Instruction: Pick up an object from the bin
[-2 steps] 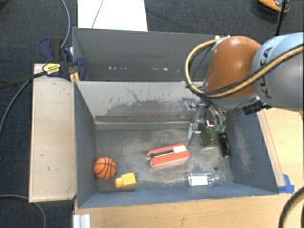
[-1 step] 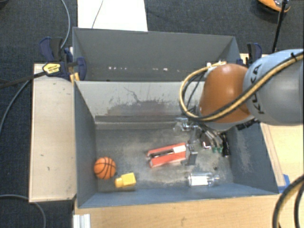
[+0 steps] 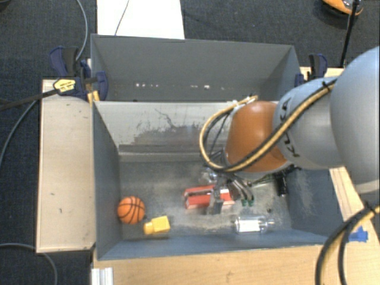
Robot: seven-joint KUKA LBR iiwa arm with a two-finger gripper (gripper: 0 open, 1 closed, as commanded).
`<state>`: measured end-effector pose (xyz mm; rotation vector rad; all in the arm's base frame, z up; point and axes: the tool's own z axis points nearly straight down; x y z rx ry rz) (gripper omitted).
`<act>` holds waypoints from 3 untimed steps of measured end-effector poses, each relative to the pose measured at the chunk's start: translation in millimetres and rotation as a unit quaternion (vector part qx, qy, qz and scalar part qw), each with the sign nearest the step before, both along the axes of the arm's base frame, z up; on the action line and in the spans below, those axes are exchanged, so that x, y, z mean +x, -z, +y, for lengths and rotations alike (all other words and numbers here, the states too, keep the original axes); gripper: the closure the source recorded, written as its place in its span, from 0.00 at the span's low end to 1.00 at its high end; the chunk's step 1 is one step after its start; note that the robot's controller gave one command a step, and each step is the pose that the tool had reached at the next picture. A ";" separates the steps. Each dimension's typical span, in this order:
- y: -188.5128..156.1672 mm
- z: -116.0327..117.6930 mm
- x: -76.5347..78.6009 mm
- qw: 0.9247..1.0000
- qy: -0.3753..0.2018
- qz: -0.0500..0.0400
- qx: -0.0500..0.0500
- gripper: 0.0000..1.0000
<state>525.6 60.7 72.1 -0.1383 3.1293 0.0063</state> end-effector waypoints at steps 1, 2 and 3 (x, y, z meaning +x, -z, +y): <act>0.0 0.0 0.0 1.000 0.000 0.000 0.000 1.00; -120.3 7.5 1.2 1.000 -0.014 -0.001 0.000 1.00; -120.3 7.5 1.1 1.000 -0.014 -0.001 0.000 1.00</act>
Offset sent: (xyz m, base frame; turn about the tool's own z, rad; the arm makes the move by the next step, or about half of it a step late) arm 0.0008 0.0078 0.1205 -0.0306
